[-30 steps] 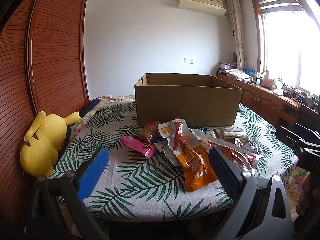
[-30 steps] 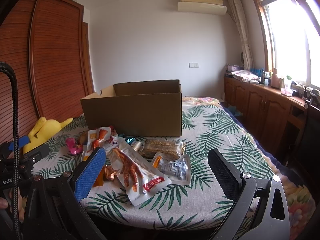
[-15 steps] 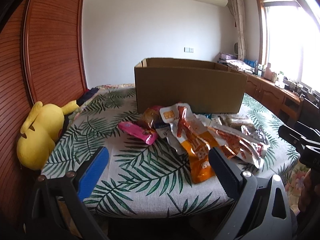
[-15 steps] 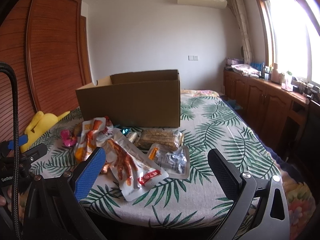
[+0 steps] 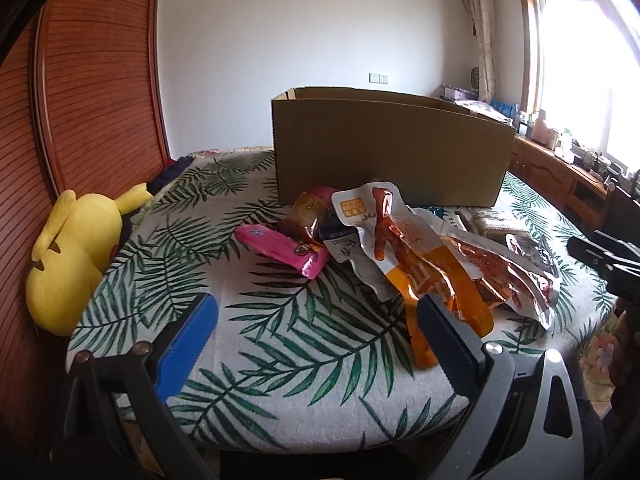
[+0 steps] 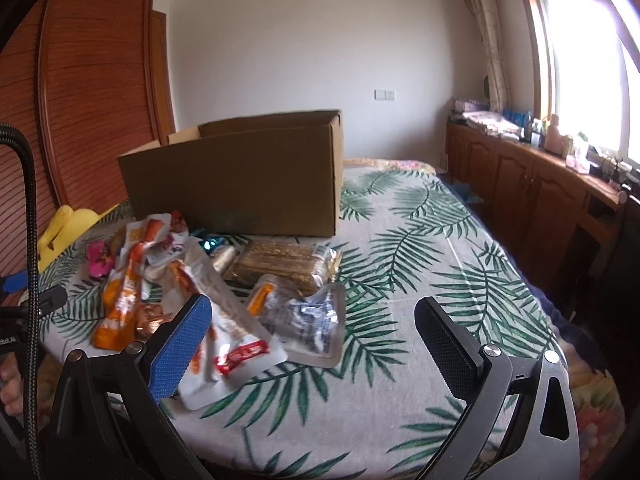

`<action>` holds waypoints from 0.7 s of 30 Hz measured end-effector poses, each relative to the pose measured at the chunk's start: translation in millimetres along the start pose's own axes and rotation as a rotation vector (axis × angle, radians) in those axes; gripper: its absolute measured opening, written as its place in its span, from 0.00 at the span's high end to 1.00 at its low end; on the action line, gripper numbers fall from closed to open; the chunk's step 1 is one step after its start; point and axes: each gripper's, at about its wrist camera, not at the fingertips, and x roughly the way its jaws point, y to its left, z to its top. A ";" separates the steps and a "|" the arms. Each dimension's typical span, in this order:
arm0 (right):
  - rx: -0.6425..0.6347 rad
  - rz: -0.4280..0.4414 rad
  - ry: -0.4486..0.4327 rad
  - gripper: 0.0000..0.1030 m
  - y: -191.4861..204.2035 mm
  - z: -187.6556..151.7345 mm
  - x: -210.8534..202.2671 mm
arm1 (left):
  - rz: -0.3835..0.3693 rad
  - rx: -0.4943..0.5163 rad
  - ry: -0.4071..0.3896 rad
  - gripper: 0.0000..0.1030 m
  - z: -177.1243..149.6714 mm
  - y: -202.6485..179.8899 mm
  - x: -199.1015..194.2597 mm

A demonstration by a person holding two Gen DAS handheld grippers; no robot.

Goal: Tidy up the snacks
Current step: 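Move the left tool to the orange chicken-feet packet while the right tool approaches the white packet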

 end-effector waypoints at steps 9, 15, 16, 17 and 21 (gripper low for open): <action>0.014 0.084 0.140 0.09 -12.5 7.1 41.3 | -0.068 0.004 0.036 0.04 19.1 -16.6 16.5; -0.004 0.125 0.195 0.13 -4.0 10.0 60.1 | -0.095 -0.006 0.047 0.04 33.1 -30.1 27.1; -0.010 0.121 0.201 0.13 -2.7 9.9 62.0 | -0.097 -0.008 0.053 0.04 35.5 -32.1 29.6; -0.014 0.118 0.207 0.13 -1.7 9.6 63.8 | -0.099 -0.010 0.060 0.04 38.0 -34.0 32.5; -0.020 0.121 0.232 0.12 0.7 5.3 72.5 | -0.091 -0.004 0.099 0.04 45.5 -42.0 47.5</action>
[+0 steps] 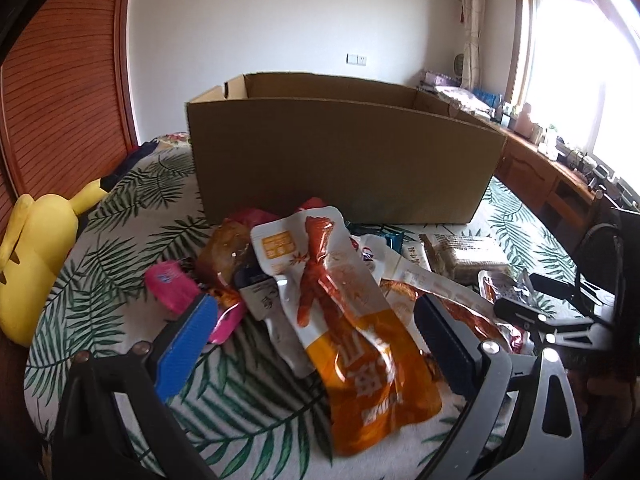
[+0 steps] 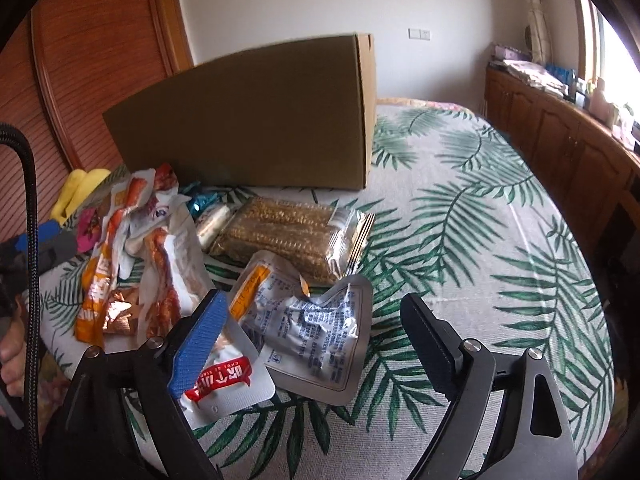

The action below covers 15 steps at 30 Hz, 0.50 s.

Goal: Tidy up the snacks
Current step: 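Move the left tool to the orange chicken-feet packet while the right tool approaches the white packet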

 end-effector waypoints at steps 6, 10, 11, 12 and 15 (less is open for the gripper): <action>-0.039 -0.021 0.006 0.10 4.4 -0.7 2.9 | 0.047 0.019 0.079 0.04 3.8 -5.6 24.6; -0.039 -0.021 0.002 0.10 4.7 -0.8 4.7 | 0.032 0.012 0.123 0.04 2.5 -6.4 35.5; -0.040 -0.024 0.000 0.10 5.2 -1.1 4.9 | 0.025 0.005 0.138 0.04 2.5 -5.8 38.2; -0.040 -0.026 -0.002 0.10 5.6 -1.3 4.9 | 0.013 -0.007 0.150 0.04 2.5 -4.5 40.5; -0.041 -0.027 -0.006 0.10 5.5 -1.7 5.0 | -0.022 -0.046 0.171 0.05 2.5 1.9 44.9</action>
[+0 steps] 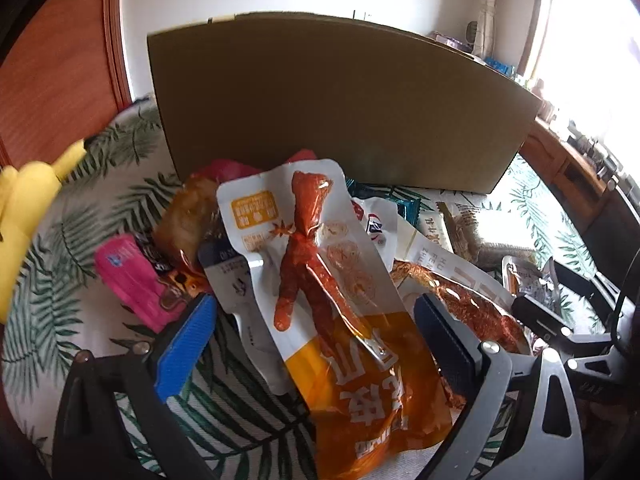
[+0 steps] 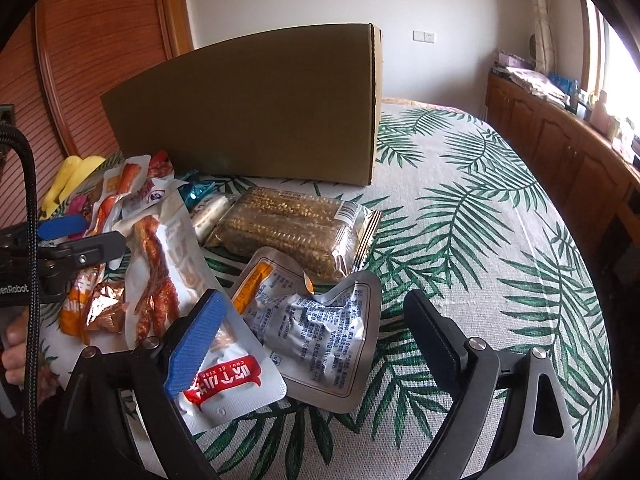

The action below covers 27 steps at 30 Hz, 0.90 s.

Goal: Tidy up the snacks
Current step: 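Move the left tool to the orange chicken-feet packet while the right tool approaches the white packet, then close the left tool on the orange packet while the right tool grasps the white packet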

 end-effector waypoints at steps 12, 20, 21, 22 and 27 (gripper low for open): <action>0.000 -0.003 -0.013 0.10 1.7 -1.9 -0.3 | -0.070 -0.040 -0.024 0.56 -1.3 19.6 -12.1; -0.002 -0.005 -0.012 0.10 3.3 -2.3 -0.9 | -0.094 -0.032 -0.040 0.58 -9.8 28.5 -19.9; 0.000 -0.004 -0.012 0.10 3.3 -2.2 -0.9 | -0.097 -0.029 -0.047 0.58 -10.4 26.8 -23.0; 0.001 -0.003 -0.012 0.10 3.3 -2.3 -1.0 | -0.100 -0.026 -0.055 0.58 -11.3 27.1 -26.1; -0.003 0.002 0.002 0.11 2.0 -0.2 -1.4 | -0.097 0.000 -0.080 0.59 -15.5 23.9 -37.3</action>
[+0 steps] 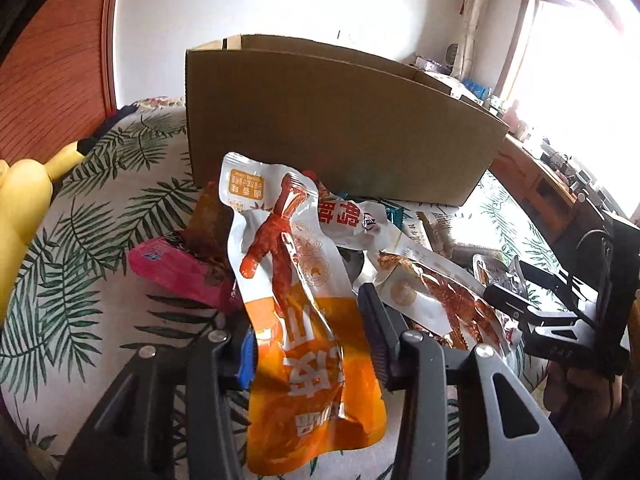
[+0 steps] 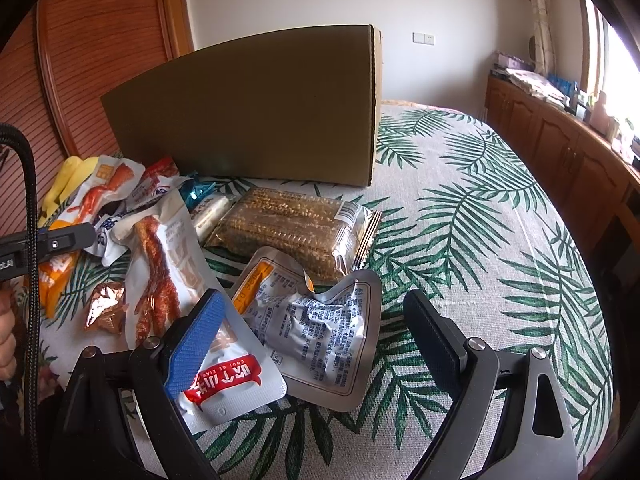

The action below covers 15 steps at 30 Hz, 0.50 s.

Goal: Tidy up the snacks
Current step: 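Close the left tool on the orange packet while the right tool grasps the white packet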

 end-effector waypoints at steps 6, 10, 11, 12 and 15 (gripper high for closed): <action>0.002 0.028 0.014 0.32 -9.4 2.9 -3.0 | -0.004 0.014 -0.016 0.59 -0.9 -2.2 -9.9; 0.029 0.060 0.032 0.44 -19.4 5.2 -5.8 | -0.006 0.031 -0.021 0.59 -2.4 -7.0 -12.7; 0.033 0.063 0.032 0.45 -21.1 5.0 -6.6 | -0.007 0.034 -0.023 0.59 -2.8 -8.2 -13.2; 0.034 0.064 0.032 0.45 -21.4 4.4 -7.8 | -0.007 0.039 -0.024 0.59 -3.1 -9.5 -13.7; 0.044 0.057 0.001 0.64 -25.9 6.4 -15.2 | -0.008 0.047 -0.024 0.58 -3.4 -12.5 -14.3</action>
